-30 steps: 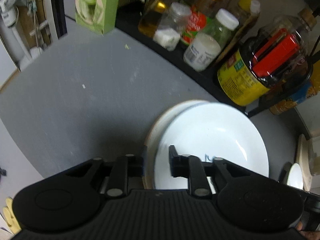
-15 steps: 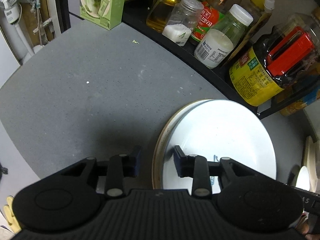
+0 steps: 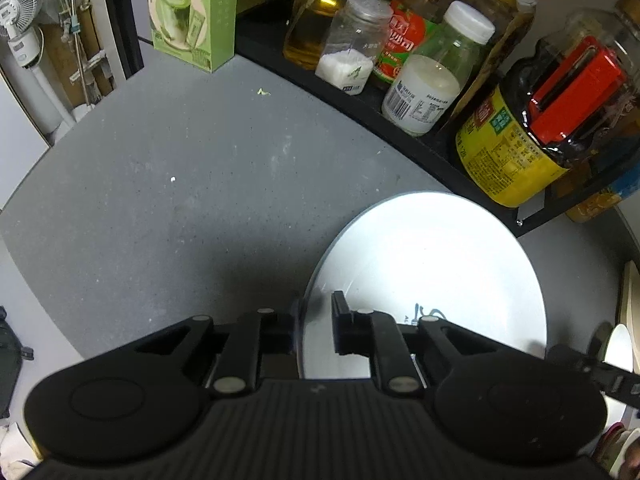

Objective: Organize plates and bowls
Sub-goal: 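Lower the 'Sweet' plate onto the flower-pattern plate with both grippers, then open both grippers and move them to the 'BAKERY' white plate, then grasp the rim of the 'BAKERY' plate with both grippers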

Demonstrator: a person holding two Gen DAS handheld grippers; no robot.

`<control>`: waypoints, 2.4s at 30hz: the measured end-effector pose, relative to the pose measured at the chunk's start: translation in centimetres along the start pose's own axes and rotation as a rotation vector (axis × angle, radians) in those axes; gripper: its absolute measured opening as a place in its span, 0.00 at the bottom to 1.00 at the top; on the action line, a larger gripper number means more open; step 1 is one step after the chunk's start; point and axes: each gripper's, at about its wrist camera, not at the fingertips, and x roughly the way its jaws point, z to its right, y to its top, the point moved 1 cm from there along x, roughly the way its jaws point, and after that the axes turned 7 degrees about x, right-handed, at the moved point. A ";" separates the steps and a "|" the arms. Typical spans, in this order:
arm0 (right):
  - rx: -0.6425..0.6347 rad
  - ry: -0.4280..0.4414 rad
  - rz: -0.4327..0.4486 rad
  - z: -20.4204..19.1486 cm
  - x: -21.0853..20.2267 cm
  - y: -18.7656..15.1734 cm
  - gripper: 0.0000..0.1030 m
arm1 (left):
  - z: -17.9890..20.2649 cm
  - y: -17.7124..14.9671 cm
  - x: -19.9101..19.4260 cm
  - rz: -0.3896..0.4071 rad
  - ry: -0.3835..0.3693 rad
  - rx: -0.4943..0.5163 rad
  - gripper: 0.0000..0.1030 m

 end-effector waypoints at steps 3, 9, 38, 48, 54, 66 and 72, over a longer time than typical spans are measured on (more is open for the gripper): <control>0.014 0.020 0.028 0.4 -1.5 0.1 0.40 | 0.9 0.3 -0.7 0.001 0.028 0.027 0.22; 0.041 0.026 0.076 1.6 -3.8 -0.1 0.52 | 3.9 0.9 -2.1 0.032 0.013 0.087 0.46; 0.276 -0.088 0.334 12.9 -14.8 -2.6 0.86 | 22.4 -1.4 -2.6 0.005 -0.189 0.427 0.63; 0.416 -0.172 0.380 17.4 -16.5 -5.2 0.86 | 27.3 -2.0 -0.8 -0.036 -0.243 0.543 0.63; 0.496 -0.220 0.394 19.5 -16.9 -6.4 0.86 | 30.0 -2.3 0.4 -0.069 -0.288 0.602 0.63; 0.708 -0.226 0.360 23.6 -15.0 -8.6 0.57 | 34.1 -3.1 4.5 -0.157 -0.354 0.690 0.62; 0.770 -0.214 0.325 25.3 -13.4 -8.9 0.41 | 35.3 -3.5 6.8 -0.211 -0.375 0.703 0.53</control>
